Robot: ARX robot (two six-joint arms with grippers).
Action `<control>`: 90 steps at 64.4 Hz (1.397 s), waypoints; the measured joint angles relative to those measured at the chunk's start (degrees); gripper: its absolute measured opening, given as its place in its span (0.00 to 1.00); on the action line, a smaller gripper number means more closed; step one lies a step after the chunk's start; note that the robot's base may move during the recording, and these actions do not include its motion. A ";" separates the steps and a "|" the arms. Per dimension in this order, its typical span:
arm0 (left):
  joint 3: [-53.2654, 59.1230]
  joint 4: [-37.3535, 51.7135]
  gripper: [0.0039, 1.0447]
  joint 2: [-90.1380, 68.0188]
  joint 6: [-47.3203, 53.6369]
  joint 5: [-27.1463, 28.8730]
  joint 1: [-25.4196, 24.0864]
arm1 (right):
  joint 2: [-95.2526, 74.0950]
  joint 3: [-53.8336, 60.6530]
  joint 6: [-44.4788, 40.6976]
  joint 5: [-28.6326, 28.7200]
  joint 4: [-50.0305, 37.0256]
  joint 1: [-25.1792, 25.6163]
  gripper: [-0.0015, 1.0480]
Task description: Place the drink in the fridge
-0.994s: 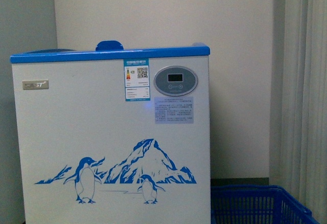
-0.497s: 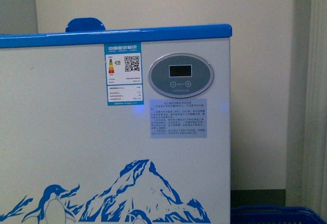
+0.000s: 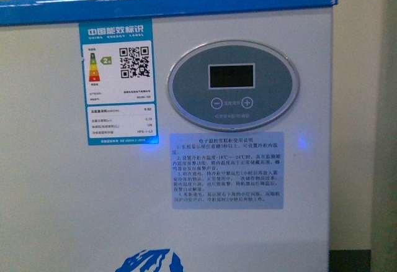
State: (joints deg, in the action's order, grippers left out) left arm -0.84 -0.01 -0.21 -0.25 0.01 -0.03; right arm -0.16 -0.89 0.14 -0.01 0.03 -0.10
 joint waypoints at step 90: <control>0.00 0.00 0.92 -0.04 0.00 0.00 0.00 | -150.94 -55.69 -4.63 -33.81 -23.15 2.82 0.93</control>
State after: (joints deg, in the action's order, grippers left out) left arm -0.84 -0.01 -0.25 -0.25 0.01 -0.03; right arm -151.11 -56.58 -4.49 -33.82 -23.11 2.72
